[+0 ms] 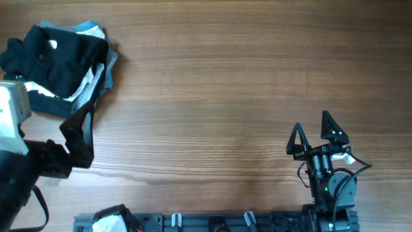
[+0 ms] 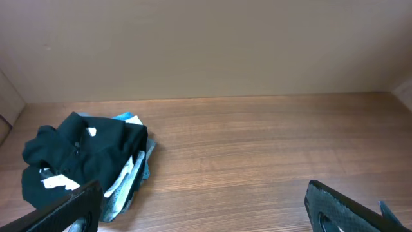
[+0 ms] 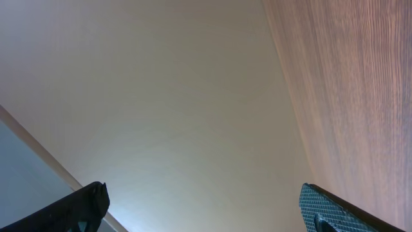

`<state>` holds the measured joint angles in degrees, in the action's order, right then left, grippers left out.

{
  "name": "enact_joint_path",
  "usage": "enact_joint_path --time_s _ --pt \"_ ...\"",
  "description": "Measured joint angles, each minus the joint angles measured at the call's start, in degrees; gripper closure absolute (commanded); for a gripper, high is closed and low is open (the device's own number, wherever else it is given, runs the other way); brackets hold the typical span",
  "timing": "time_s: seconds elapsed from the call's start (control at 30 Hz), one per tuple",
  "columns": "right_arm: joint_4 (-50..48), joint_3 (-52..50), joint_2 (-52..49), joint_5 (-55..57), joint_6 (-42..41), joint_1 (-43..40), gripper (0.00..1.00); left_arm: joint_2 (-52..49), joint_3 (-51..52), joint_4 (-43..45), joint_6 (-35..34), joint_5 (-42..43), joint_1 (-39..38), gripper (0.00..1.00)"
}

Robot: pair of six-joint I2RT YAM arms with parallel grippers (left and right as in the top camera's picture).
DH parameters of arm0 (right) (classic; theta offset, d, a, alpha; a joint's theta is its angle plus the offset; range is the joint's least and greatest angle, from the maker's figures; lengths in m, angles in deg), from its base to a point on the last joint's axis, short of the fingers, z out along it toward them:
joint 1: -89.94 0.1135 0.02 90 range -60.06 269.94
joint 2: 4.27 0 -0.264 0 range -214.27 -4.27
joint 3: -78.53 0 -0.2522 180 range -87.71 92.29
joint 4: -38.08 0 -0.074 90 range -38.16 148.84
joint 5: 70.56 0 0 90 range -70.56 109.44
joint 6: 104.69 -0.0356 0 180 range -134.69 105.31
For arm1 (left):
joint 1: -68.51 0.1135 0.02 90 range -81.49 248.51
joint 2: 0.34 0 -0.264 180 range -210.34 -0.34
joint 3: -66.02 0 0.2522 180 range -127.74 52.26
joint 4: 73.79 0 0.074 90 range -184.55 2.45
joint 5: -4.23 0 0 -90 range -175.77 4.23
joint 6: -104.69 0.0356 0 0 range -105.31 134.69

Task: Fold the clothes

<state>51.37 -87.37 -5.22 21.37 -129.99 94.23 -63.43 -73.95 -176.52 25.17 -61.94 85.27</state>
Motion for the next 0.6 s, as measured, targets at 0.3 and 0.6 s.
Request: enact_joint_path --time_s 0.3,0.6 --pt "0.00 0.00 0.00 0.02 -2.10 0.00 0.00 0.00 0.00 -1.49 0.00 -0.22 0.00 0.00" --pt "-0.02 0.00 0.00 0.00 -2.19 0.00 0.00 4.07 16.13 18.64 0.04 -0.90 -4.92 0.00"
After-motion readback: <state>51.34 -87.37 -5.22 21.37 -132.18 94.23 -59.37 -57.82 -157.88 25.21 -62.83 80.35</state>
